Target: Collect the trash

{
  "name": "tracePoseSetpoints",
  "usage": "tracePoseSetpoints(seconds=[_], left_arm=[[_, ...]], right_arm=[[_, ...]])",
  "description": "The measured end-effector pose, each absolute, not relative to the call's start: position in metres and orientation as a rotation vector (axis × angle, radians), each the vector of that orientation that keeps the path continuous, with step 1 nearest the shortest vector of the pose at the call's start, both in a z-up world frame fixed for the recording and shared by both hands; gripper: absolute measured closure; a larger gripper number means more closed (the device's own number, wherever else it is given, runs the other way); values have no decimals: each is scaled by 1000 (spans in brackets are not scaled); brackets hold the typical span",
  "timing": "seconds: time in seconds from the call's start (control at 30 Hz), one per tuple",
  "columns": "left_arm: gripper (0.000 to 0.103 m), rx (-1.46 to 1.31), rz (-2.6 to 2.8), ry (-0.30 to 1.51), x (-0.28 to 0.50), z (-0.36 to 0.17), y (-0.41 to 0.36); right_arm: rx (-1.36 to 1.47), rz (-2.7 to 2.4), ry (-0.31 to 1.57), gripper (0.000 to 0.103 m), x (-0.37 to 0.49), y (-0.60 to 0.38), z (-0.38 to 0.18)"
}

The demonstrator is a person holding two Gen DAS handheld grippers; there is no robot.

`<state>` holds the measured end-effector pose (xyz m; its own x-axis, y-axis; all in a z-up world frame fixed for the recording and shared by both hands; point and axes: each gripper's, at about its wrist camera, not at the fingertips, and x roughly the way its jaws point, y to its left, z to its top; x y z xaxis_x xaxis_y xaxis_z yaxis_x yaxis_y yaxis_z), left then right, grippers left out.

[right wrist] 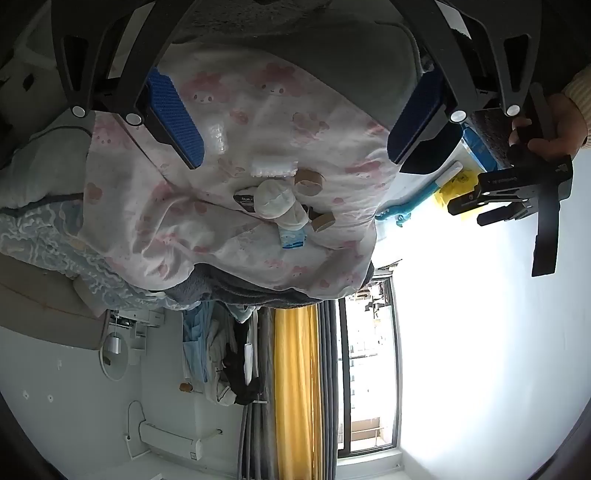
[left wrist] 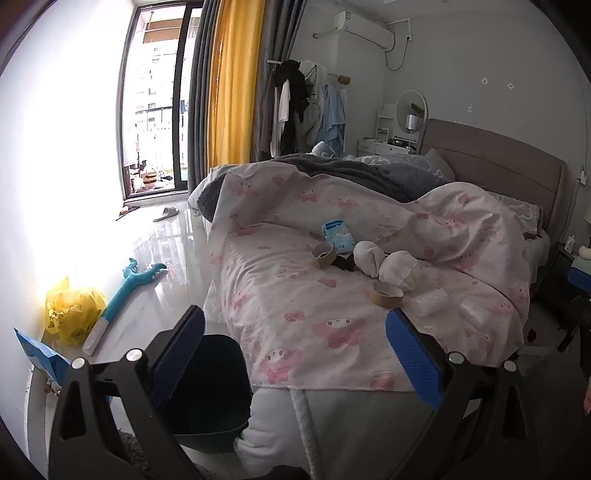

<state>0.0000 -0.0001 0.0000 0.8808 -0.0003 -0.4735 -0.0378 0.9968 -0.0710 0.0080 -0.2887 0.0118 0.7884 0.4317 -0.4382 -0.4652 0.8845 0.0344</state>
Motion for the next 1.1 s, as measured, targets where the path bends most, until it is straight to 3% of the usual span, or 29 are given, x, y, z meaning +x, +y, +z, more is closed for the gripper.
tracePoseSetpoints(seconds=[1.1], left_arm=[[3, -64, 23, 500, 1, -3, 0]], right_arm=[[-71, 488, 457, 3, 8, -288, 12]])
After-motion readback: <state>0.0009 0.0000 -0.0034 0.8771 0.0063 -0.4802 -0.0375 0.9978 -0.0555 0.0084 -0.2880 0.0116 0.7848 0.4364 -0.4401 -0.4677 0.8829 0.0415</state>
